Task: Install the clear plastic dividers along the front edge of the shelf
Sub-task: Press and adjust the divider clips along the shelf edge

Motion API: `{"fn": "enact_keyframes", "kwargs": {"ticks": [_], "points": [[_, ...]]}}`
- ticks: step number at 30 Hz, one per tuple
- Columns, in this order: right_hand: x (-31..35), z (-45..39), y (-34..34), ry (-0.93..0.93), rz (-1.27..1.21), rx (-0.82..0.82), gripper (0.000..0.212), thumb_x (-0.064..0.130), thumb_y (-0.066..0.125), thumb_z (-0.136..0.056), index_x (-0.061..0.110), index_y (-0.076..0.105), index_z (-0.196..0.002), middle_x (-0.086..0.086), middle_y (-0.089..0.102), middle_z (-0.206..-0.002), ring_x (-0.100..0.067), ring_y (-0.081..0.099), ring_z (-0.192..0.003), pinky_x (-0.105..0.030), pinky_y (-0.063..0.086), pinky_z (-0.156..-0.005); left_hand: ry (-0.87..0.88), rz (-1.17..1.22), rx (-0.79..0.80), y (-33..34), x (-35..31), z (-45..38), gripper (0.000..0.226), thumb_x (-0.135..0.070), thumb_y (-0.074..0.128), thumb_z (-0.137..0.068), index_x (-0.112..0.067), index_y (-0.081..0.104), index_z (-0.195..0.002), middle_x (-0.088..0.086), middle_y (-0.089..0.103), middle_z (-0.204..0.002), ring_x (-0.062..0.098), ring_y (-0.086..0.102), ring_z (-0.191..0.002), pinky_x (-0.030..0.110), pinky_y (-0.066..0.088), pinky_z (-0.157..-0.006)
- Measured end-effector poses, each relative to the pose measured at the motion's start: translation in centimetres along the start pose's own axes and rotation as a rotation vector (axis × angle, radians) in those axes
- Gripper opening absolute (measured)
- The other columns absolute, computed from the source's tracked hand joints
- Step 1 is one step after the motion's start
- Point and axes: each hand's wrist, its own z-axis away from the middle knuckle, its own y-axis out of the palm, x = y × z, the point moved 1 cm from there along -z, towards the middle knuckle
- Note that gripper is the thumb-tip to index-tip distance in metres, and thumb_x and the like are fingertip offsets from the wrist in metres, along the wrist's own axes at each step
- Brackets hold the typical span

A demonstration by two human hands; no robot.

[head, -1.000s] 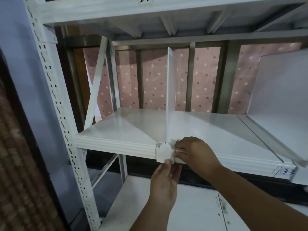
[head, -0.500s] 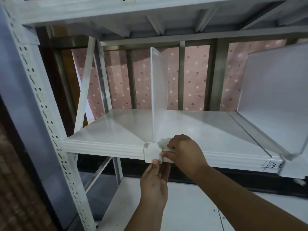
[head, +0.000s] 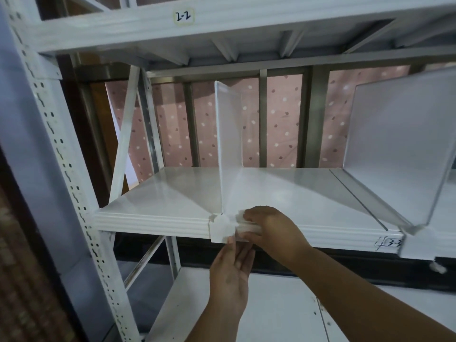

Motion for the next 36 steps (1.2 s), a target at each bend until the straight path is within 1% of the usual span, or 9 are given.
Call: {"fn": "enact_keyframes", "kwargs": {"ticks": [4, 9, 15, 18, 22, 28, 32, 34, 36], "points": [[-1.2, 2.0, -1.9, 0.064, 0.005, -0.049, 0.058, 0.047, 0.07, -0.087, 0.024, 0.057, -0.139, 0.008, 0.056, -0.142, -0.01, 0.049, -0.13, -0.017, 0.032, -0.107, -0.1, -0.029, 0.012, 0.0, 2.1, 0.9, 0.054, -0.037, 0.077, -0.085, -0.008, 0.074, -0.131, 0.019, 0.076, -0.13, 0.03, 0.077, -0.116, 0.044, 0.06, -0.093], [-3.7, 6.9, -5.6, 0.127, 0.066, -0.114, 0.056, 0.046, 0.067, -0.09, 0.025, 0.055, -0.141, 0.009, 0.054, -0.145, -0.007, 0.046, -0.133, -0.012, 0.026, -0.107, -0.247, -0.119, 0.035, 1.6, 6.8, 2.8, 0.064, -0.031, 0.087, -0.072, -0.005, 0.072, -0.128, 0.019, 0.08, -0.12, 0.034, 0.079, -0.107, 0.04, 0.068, -0.075], [-7.5, 14.8, -12.1, 0.253, 0.116, -0.204, 0.046, 0.041, 0.071, -0.088, 0.023, 0.065, -0.13, 0.009, 0.064, -0.13, -0.005, 0.057, -0.119, -0.014, 0.042, -0.101, -0.429, -0.26, 0.15, 6.9, 15.5, 6.0, 0.072, -0.025, 0.097, -0.053, -0.006, 0.077, -0.119, 0.018, 0.082, -0.114, 0.034, 0.081, -0.104, 0.042, 0.066, -0.081], [-10.0, 18.5, -15.5, 0.307, 0.155, -0.272, 0.036, 0.037, 0.074, -0.086, 0.021, 0.07, -0.118, 0.01, 0.068, -0.114, -0.003, 0.061, -0.104, -0.005, 0.042, -0.091, -0.502, -0.266, 0.186, 9.8, 19.7, 7.3, 0.058, -0.017, 0.094, -0.066, -0.005, 0.076, -0.12, 0.019, 0.081, -0.116, 0.036, 0.08, -0.106, 0.042, 0.067, -0.081], [-14.1, 21.6, -19.6, 0.414, 0.215, -0.307, 0.034, 0.034, 0.078, -0.083, 0.019, 0.072, -0.113, 0.009, 0.068, -0.108, -0.005, 0.062, -0.096, -0.015, 0.048, -0.083, -0.552, -0.237, 0.201, 13.6, 23.7, 8.2, 0.025, -0.007, 0.079, -0.092, -0.002, 0.076, -0.116, 0.024, 0.079, -0.117, 0.038, 0.08, -0.101, 0.045, 0.067, -0.081], [-18.7, 20.5, -22.5, 0.49, 0.252, -0.135, 0.052, 0.044, 0.077, -0.082, 0.024, 0.064, -0.128, 0.01, 0.065, -0.124, -0.012, 0.062, -0.109, -0.02, 0.046, -0.089, -0.54, -0.095, 0.227, 18.2, 25.2, 7.6, 0.031, -0.013, 0.077, -0.091, -0.001, 0.073, -0.119, 0.024, 0.077, -0.12, 0.032, 0.079, -0.098, 0.043, 0.068, -0.084], [-19.8, 17.7, -22.4, 0.459, 0.185, -0.031, 0.06, 0.035, 0.079, -0.083, 0.022, 0.058, -0.138, 0.006, 0.06, -0.139, -0.013, 0.057, -0.123, -0.019, 0.04, -0.102, -0.533, -0.027, 0.222, 19.5, 25.0, 6.1, 0.036, -0.008, 0.07, -0.098, 0.005, 0.067, -0.132, 0.023, 0.074, -0.12, 0.03, 0.076, -0.098, 0.042, 0.063, -0.094], [-19.9, 16.6, -22.2, 0.436, 0.164, 0.008, 0.054, 0.032, 0.076, -0.086, 0.018, 0.06, -0.136, 0.005, 0.063, -0.135, -0.014, 0.06, -0.12, -0.026, 0.044, -0.104, -0.541, -0.008, 0.203, 19.7, 25.1, 5.6, 0.036, -0.004, 0.067, -0.099, 0.01, 0.065, -0.133, 0.025, 0.074, -0.118, 0.032, 0.074, -0.096, 0.044, 0.058, -0.101], [-20.0, 15.8, -21.9, 0.381, 0.199, 0.065, 0.037, 0.031, 0.073, -0.089, 0.015, 0.067, -0.122, 0.003, 0.07, -0.119, -0.017, 0.064, -0.106, -0.032, 0.05, -0.092, -0.529, -0.006, 0.188, 19.7, 25.2, 5.2, 0.035, 0.0, 0.067, -0.099, 0.013, 0.066, -0.131, 0.026, 0.075, -0.114, 0.034, 0.074, -0.096, 0.044, 0.059, -0.099]]}}
